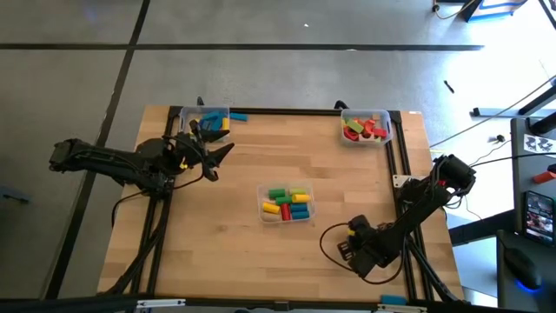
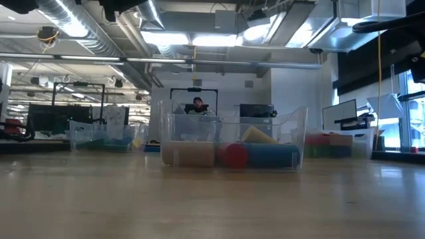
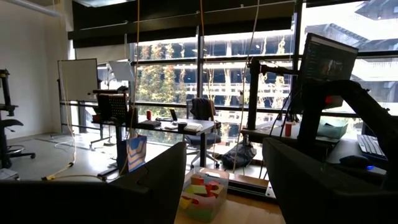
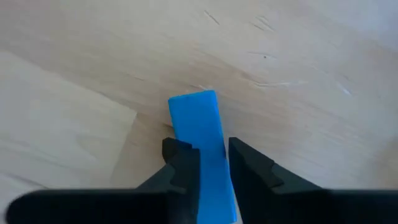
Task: Sort blocks by size
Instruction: Put the blue rectangular block into the top left transparent bin
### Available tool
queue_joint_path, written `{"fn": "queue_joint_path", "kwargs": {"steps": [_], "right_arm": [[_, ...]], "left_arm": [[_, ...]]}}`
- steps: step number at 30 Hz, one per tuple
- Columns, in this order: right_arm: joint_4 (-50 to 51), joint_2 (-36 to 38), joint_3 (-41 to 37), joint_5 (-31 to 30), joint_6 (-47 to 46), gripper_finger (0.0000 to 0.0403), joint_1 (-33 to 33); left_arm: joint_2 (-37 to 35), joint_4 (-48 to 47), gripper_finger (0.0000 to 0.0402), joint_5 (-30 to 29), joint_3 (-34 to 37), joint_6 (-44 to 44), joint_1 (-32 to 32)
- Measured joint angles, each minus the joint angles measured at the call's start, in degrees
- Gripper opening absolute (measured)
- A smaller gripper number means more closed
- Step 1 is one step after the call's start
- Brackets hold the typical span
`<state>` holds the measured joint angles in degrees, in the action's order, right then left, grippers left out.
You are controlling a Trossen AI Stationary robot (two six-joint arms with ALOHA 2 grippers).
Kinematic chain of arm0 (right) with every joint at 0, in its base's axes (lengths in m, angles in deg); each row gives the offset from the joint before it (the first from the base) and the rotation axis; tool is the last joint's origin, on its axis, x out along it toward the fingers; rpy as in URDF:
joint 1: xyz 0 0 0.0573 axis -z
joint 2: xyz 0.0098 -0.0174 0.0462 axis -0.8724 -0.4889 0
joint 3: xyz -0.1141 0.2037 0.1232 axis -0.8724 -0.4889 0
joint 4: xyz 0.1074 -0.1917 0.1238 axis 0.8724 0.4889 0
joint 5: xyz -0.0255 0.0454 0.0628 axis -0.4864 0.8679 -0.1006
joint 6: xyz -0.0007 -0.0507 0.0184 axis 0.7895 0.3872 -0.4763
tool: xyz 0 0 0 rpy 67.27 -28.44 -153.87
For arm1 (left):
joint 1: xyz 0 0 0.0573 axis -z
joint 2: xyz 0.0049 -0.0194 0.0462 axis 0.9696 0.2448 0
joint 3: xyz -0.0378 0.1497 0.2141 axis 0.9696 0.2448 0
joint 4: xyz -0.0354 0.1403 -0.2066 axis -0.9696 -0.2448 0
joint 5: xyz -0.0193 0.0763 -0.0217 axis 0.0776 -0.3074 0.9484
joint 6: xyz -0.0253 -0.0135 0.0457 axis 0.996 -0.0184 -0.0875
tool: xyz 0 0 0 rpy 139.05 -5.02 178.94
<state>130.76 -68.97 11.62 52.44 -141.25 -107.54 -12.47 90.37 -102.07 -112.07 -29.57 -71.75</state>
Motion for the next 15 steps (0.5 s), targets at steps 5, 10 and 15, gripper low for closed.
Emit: {"fn": "queue_joint_path", "kwargs": {"steps": [5, 10, 15], "right_arm": [[-0.53, 0.05, 0.01, -2.05, 1.66, 0.0139, -0.02], [-2.78, 0.13, 0.11, -4.25, 2.98, 0.0187, -1.6], [0.1, 0.18, 0.49, -11.46, -0.76, 0.0199, -7.57]], "left_arm": [[0.0, -0.02, 0.021, 0.0, 0.0, 0.0, 0.01], [0.0, -0.02, 0.021, -0.01, 0.0, 0.01, 0.01], [0.0, -0.02, 0.021, -0.01, 0.0, 0.01, 0.0]]}}
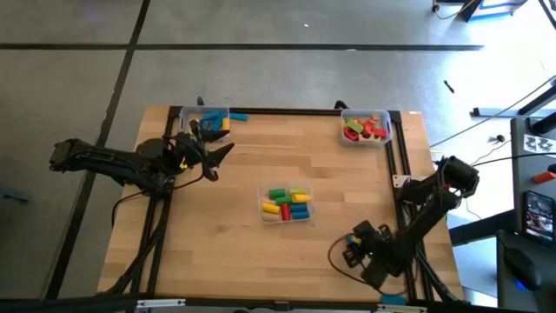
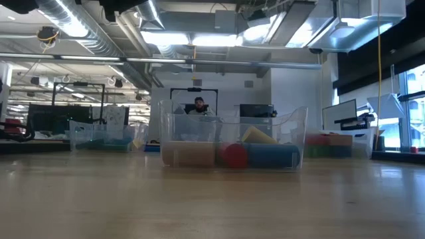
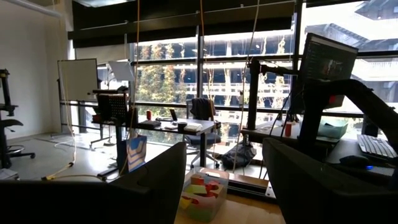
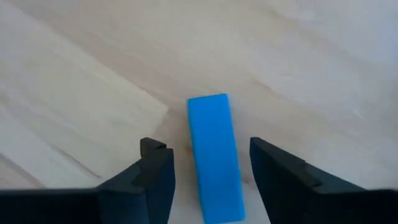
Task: Sort blocks by size
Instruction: Put the blue rectangular block into the top left transparent bin
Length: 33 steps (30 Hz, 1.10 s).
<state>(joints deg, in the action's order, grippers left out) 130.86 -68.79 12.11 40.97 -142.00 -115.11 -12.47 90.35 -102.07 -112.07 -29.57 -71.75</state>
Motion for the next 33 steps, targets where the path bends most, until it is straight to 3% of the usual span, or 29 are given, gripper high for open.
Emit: {"fn": "queue_joint_path", "kwargs": {"steps": [4, 7, 18, 27, 33], "right_arm": [[0.93, -2.59, 0.0, -5.1, -5.19, 0.0196, -4.06], [-2.28, -5.44, 0.0, -9.1, -3.52, 0.0195, -5.68], [-3.33, -12.81, 0.2, -11.3, 6.33, 0.0195, -6.09], [-2.5, -13.64, 0.15, -12.44, 6.61, 0.0194, -6.09], [-2.56, -13.66, -0.49, -12.6, 6.84, 0.015, -6.07]], "left_arm": [[0.0, 0.02, 0.021, 0.02, 0.0, 0.01, 0.02], [0.0, 0.09, 0.021, 0.0, 0.0, 0.17, 0.01], [0.0, 1.22, 0.021, 0.01, 0.0, 0.82, 0.02], [0.0, 1.27, 0.021, 0.01, 0.0, 1.65, 0.02], [0.0, 1.27, 0.021, 0.01, 0.0, 1.54, 0.02]]}}
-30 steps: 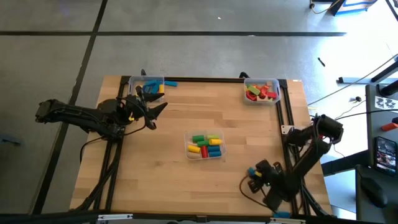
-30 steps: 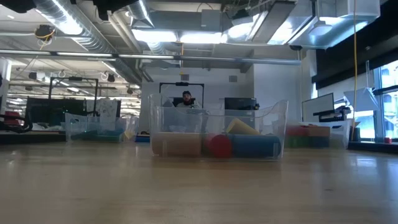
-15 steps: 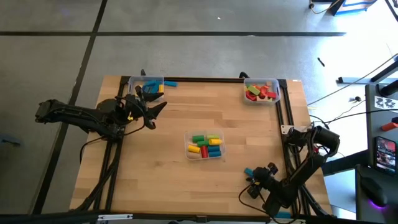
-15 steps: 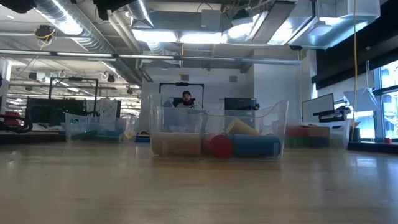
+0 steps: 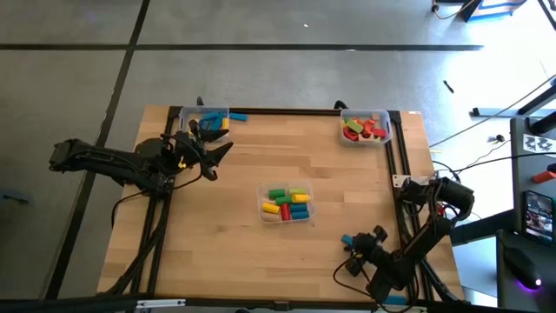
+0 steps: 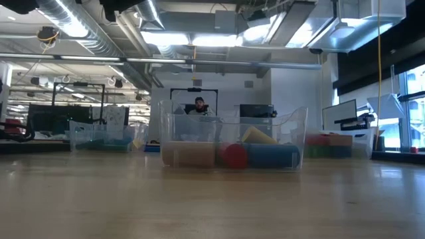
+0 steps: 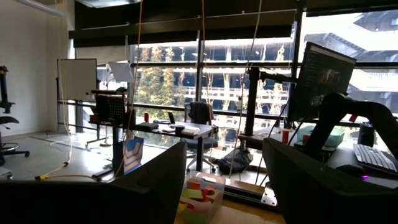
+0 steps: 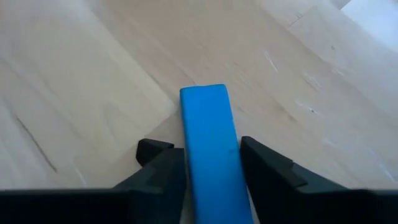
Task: Sort blocks by size
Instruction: Put the blue rectangular block into the top left transparent bin
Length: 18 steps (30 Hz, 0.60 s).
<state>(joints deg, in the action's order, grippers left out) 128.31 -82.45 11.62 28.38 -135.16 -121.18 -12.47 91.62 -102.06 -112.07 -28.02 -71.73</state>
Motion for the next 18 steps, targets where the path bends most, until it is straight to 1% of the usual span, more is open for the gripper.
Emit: {"fn": "queue_joint_path", "kwargs": {"steps": [3, 5, 10, 14, 18], "right_arm": [[0.19, 0.0, -0.23, -0.08, -0.04, 0.0118, 0.0], [0.28, 0.02, -0.23, -0.06, 0.09, 0.0106, 0.0], [0.26, 0.02, -0.26, -0.01, 0.06, 0.0109, 0.01], [1.19, -0.15, 0.37, -0.51, -0.34, 0.0129, 0.09], [5.05, 0.31, 2.83, -0.43, -0.5, 0.0121, 0.15]], "left_arm": [[0.0, 0.0, 0.021, 0.0, 0.0, 0.0, 0.0], [0.0, 0.02, 0.021, -0.01, 0.0, 0.0, 0.0], [0.02, 0.0, 0.021, 0.0, 0.0, 0.0, 0.0], [0.02, 0.01, 0.021, 0.0, 0.0, -0.02, -0.01], [0.02, 0.01, 0.021, 0.0, 0.0, -0.01, -0.01]]}}
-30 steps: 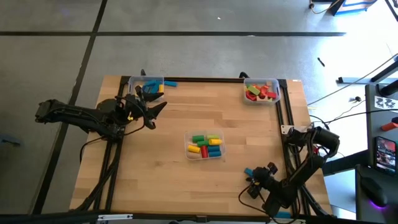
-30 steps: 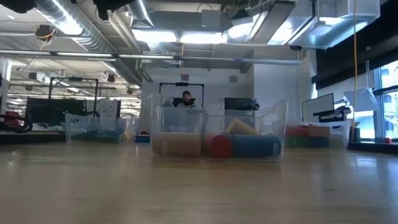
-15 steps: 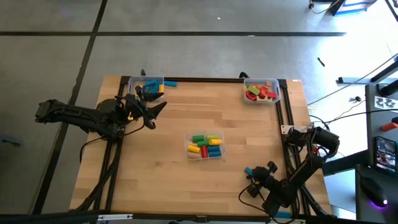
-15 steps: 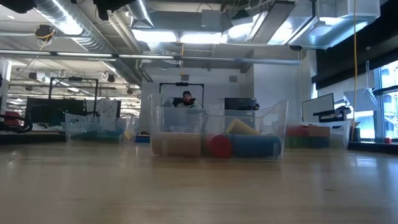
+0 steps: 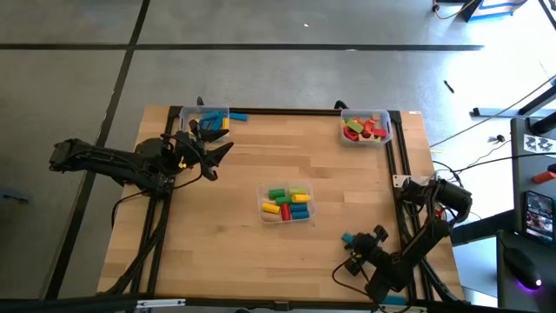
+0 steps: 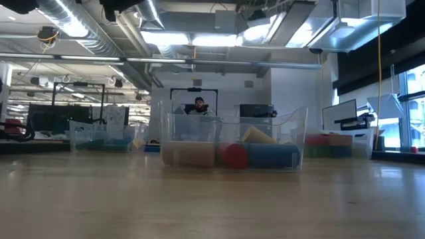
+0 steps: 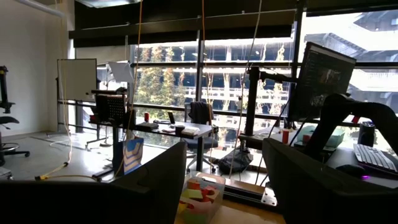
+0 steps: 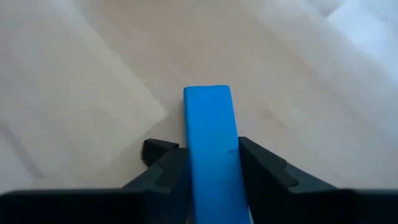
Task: Sort blocks by size
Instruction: Put the blue rectangular block into the top left transparent bin
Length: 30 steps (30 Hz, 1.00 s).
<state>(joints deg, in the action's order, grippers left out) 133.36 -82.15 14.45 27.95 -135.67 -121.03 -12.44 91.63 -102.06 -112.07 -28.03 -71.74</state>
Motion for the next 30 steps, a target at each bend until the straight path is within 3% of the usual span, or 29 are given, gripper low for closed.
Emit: {"fn": "queue_joint_path", "kwargs": {"steps": [5, 10, 15, 23, 30], "right_arm": [[7.49, 1.62, 3.44, -0.52, 0.2, 0.011, 0.07], [14.31, 2.43, 7.14, -2.32, 0.22, 0.0124, 0.6], [19.28, 3.94, 10.78, -5.81, 2.2, 0.0119, 4.11], [17.89, 7.71, 14.97, -8.85, 22.86, 0.012, 16.33], [6.5, 10.18, 15.27, -11.03, 48.7, 0.0117, 28.97]], "left_arm": [[0.0, 0.08, 0.021, 0.0, 0.0, 0.0, 0.01], [0.0, 0.05, 0.021, 0.0, 0.0, -0.01, 0.01], [0.0, 0.08, 0.021, 0.0, 0.0, 0.01, 0.0], [0.0, 0.05, 0.021, -0.01, 0.0, 0.01, 0.01], [0.0, -0.01, 0.021, 0.0, 0.0, -0.01, 0.01]]}}
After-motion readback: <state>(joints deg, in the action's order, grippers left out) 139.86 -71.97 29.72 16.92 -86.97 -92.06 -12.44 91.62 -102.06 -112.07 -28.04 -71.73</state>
